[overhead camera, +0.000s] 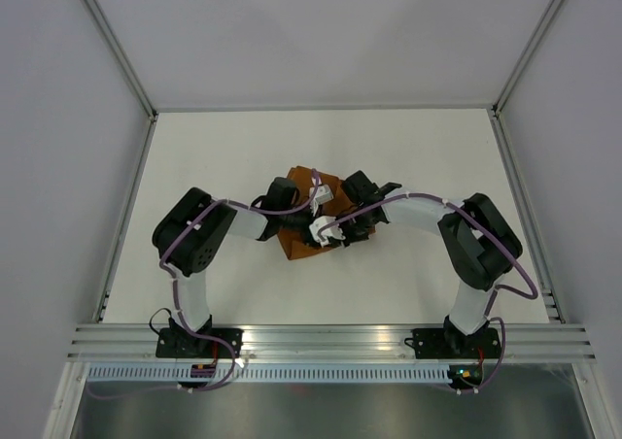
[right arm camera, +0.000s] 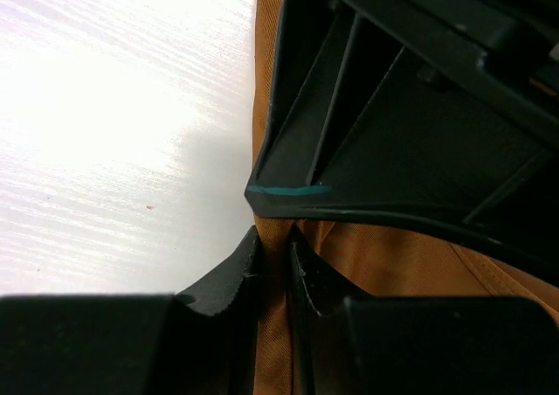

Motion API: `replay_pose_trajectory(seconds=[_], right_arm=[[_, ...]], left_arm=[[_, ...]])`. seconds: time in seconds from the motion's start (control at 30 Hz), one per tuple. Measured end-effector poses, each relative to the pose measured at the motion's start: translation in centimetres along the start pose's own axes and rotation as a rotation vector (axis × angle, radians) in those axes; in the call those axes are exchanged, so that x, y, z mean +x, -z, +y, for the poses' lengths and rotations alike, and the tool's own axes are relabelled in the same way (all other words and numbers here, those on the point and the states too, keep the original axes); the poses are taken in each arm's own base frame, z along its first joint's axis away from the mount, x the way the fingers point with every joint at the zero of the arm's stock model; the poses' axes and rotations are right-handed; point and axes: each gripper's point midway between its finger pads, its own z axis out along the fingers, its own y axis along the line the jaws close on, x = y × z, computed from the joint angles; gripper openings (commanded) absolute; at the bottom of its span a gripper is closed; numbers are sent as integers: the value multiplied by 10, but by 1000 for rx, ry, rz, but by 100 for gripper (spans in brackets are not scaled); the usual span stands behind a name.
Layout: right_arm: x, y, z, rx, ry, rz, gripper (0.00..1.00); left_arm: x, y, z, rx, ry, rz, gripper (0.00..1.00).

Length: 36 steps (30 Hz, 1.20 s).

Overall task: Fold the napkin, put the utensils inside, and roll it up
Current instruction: Roll the napkin with the utensil

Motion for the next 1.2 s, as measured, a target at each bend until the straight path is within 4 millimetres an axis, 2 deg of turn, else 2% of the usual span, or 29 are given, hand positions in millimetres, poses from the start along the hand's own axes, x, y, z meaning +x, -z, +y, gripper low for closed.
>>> replay_pose_trajectory(seconds=[0.07, 0.23, 0.33, 0.43, 0.57, 0.6, 0.67, 0.8, 0.97, 1.07, 1.2], right_arm=[[0, 0, 0, -24, -18, 3, 8], [2, 1, -2, -63, -65, 5, 7], [2, 1, -2, -83, -104, 2, 7], [3, 2, -2, -99, -138, 4, 6], [5, 2, -2, -123, -199, -4, 6], [6, 3, -2, -132, -222, -7, 6], [7, 4, -2, -147, -257, -16, 6], [13, 6, -3, -190, -347, -36, 6], [21, 11, -5, -254, -463, -52, 6], [22, 11, -6, -311, -531, -55, 5], [24, 13, -5, -372, -591, -40, 5]], left_arm=[[-1, 4, 2, -44, -8, -6, 39], [-13, 14, 14, -171, -34, -28, 39], [-25, 25, 31, -309, -61, -58, 39], [-32, 46, 50, -476, -69, -106, 39], [-32, 84, 68, -693, -55, -177, 42], [-35, 97, 73, -760, -55, -205, 49], [-41, 115, 75, -848, -54, -254, 53], [-73, 153, 67, -979, -40, -416, 64], [-111, 183, 44, -1019, -63, -605, 61], [-112, 181, 26, -1000, -132, -653, 63], [-85, 153, 9, -963, -244, -572, 63]])
